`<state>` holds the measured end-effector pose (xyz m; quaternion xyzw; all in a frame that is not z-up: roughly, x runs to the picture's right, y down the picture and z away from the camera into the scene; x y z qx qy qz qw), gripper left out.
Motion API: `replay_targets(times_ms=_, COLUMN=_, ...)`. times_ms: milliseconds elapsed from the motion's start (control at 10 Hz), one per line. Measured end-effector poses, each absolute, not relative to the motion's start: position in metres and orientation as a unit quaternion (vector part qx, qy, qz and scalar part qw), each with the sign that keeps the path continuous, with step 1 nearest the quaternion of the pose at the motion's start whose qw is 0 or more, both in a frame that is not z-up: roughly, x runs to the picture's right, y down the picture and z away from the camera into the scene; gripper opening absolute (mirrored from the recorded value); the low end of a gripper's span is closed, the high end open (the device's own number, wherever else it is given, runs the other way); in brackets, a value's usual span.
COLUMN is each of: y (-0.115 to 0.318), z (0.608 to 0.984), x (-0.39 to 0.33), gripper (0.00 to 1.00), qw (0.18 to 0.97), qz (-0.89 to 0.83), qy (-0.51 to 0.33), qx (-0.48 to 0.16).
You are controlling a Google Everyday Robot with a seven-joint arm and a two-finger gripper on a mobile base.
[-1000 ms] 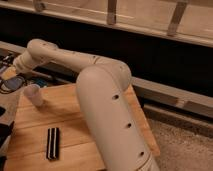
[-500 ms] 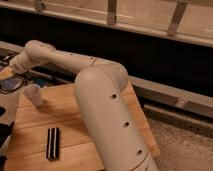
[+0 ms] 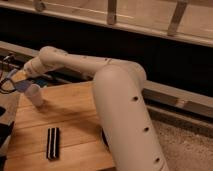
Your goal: Place the white sponge in the ceramic cup
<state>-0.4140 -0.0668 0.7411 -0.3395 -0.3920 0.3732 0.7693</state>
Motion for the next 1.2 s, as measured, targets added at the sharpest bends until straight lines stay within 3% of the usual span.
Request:
replay_targets(times_ms=400, y=-0.055, z=0.756, x=-0.38, gripper=0.0, qw=0.759, qz=0.396, qy=-0.395, qx=-0.333)
replay_targets(times_ms=1200, y=-0.064, z=0.817, x=-0.424, gripper=0.0, qw=0.749, qz=0.391, qy=-0.42, qx=-0.331)
